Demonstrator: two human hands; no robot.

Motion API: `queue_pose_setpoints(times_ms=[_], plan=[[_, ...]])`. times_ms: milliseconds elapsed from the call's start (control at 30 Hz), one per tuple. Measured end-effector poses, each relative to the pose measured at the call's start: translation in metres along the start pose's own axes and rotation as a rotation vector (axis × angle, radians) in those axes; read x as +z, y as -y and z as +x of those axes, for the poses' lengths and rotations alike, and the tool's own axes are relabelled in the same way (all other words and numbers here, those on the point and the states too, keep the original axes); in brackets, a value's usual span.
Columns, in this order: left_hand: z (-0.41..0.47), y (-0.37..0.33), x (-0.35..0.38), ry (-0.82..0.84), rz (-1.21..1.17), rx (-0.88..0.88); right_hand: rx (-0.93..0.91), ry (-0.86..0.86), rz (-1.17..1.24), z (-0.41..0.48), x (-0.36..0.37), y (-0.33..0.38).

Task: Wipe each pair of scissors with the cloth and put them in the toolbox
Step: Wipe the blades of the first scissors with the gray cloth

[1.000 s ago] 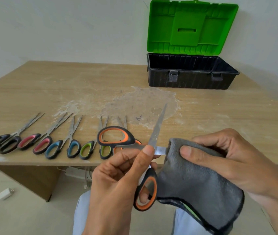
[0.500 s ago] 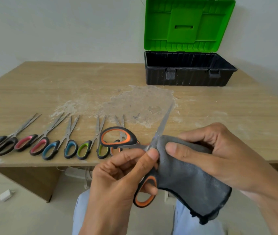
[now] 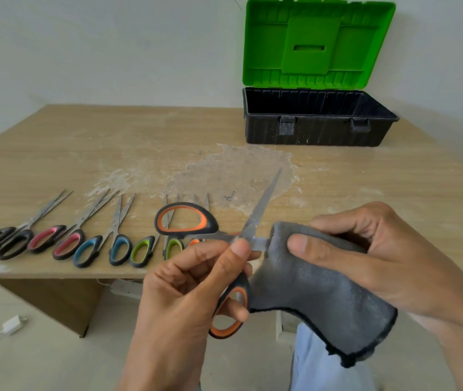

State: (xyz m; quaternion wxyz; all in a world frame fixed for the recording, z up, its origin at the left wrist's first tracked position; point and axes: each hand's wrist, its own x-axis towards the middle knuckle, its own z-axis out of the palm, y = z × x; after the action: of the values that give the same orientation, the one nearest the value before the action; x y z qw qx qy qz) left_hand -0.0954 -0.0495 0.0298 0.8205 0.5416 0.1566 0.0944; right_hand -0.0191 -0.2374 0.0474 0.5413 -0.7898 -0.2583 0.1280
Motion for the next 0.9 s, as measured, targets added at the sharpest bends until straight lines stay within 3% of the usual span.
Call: queue_pose_setpoints(times_ms=[667, 900], plan=[[0.0, -0.016, -0.007, -0.041, -0.076, 0.047, -0.1, -0.011, 0.01, 0.013, 0.008, 0.018], [-0.002, -0.011, -0.005, 0.001, -0.074, 0.034, -0.03, 0.035, -0.037, 0.01, 0.014, 0.02]])
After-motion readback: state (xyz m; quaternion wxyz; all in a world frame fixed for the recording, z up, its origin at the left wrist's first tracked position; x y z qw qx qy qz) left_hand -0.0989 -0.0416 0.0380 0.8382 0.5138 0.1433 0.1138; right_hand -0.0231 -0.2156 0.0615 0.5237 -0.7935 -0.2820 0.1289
